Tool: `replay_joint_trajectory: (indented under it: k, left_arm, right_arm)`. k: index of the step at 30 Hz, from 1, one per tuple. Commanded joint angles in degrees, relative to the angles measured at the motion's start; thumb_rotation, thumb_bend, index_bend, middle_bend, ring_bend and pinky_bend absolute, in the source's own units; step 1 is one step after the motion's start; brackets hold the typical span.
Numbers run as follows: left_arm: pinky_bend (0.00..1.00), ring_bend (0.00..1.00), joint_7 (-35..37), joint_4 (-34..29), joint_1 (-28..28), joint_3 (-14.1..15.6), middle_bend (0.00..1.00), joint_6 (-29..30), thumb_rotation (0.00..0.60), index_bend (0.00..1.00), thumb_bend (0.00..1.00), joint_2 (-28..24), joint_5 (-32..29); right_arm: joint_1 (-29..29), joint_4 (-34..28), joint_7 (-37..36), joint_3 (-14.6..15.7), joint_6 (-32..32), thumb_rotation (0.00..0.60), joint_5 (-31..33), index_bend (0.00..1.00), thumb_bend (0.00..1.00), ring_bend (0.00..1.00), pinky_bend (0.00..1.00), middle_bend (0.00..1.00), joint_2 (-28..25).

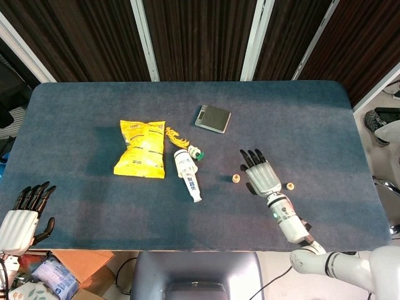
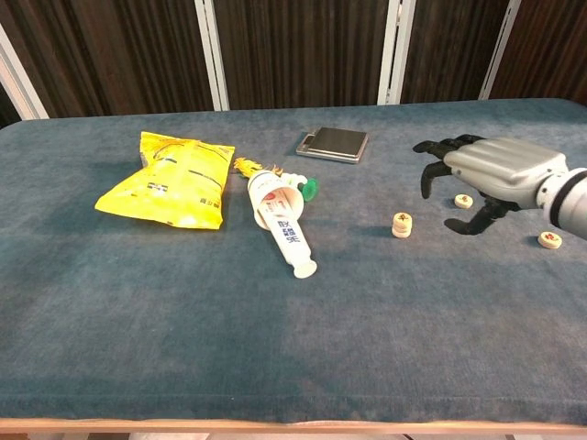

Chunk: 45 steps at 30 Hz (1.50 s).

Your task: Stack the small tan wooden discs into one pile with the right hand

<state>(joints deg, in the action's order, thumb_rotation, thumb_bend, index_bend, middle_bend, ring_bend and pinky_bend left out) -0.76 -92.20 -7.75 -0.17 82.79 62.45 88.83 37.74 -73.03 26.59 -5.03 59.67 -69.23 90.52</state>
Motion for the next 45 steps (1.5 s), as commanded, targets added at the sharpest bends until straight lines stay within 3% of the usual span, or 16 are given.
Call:
replay_joint_trajectory:
  k: [1,6,13,27,45]
  left_arm:
    - [0.04,0.00,-0.1,0.0,0.0,0.1,0.00,-0.1,0.600,0.00,0.51,0.0,0.1]
    - [0.04,0.00,-0.7,-0.1,-0.3,0.0,0.00,-0.5,0.600,0.00,0.51,0.4,0.1]
    - [0.04,0.00,-1.4,-0.1,-0.9,0.0,0.00,-1.6,0.600,0.00,0.51,0.7,0.0]
    - [0.04,0.00,-1.4,0.0,-0.9,-0.1,0.00,-1.6,0.600,0.00,0.51,0.7,-0.4]
    - [0.04,0.00,-1.5,0.1,-0.9,-0.1,0.00,-1.6,0.600,0.00,0.51,0.8,-0.4]
  right_arm:
    - [-3.0,-0.7,-3.0,3.6,1.7,0.600,-3.9,0.47,0.48,0.00,0.00,0.02,-3.6]
    - [-6.1,0.5,-5.4,6.3,3.5,0.600,-6.6,0.49,0.48,0.00,0.00,0.02,-6.4]
    - [-8.3,5.2,-10.1,6.3,1.7,0.600,-5.5,0.49,0.48,0.00,0.00,0.02,-6.6]
    - [-8.8,14.7,-13.7,3.7,-2.9,0.600,-3.7,0.54,0.48,0.00,0.00,0.02,-3.2]
    - [-8.5,16.1,-14.0,2.4,-5.0,0.600,-4.6,0.57,0.48,0.00,0.00,0.02,-1.8]
